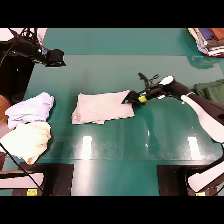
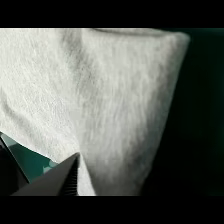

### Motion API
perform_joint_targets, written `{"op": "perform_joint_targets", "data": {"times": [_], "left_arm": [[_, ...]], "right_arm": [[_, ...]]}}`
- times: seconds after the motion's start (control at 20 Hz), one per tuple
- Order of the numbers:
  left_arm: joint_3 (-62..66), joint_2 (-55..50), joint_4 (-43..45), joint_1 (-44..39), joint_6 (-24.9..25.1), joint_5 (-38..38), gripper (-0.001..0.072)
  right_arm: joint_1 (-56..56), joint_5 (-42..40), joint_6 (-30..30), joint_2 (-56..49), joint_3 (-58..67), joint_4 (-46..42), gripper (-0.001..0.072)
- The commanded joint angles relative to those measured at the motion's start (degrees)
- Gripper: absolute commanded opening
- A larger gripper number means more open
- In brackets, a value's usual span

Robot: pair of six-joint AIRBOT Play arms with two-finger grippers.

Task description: Fold the shirts.

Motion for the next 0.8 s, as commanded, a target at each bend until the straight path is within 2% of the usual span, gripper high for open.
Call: {"op": "perform_joint_targets", "data": {"times": [0.0,0.05,0.1,0.35,0.55,0.75], "left_arm": [[0.0,-0.02,-3.06,-0.07,-0.02,0.96,0.0019],[0.02,-0.02,-3.17,-0.5,-0.04,1.38,0.0019],[0.02,-0.02,-3.15,-1.31,-0.07,1.57,0.0019],[0.02,0.0,-3.13,-9.18,0.0,3.17,0.0019],[0.02,0.0,-3.13,-15.78,0.02,5.6,0.0019],[0.02,0.0,-3.15,-20.24,0.0,10.67,0.0019]], "right_arm": [[3.52,-0.09,-1.55,-1.97,4.04,1.05,0.0272],[3.69,-0.11,-1.92,-1.46,4.74,-0.09,0.0082],[3.52,-0.28,-2.08,-0.7,5.27,-1.44,0.0017],[-6.21,-0.15,-2.73,8.41,6.67,-7.67,0.0016],[-23.71,0.37,-2.69,17.53,6.67,-12.09,0.0017],[-43.28,-1.46,-2.69,22.01,6.67,-11.82,0.0017]]}}
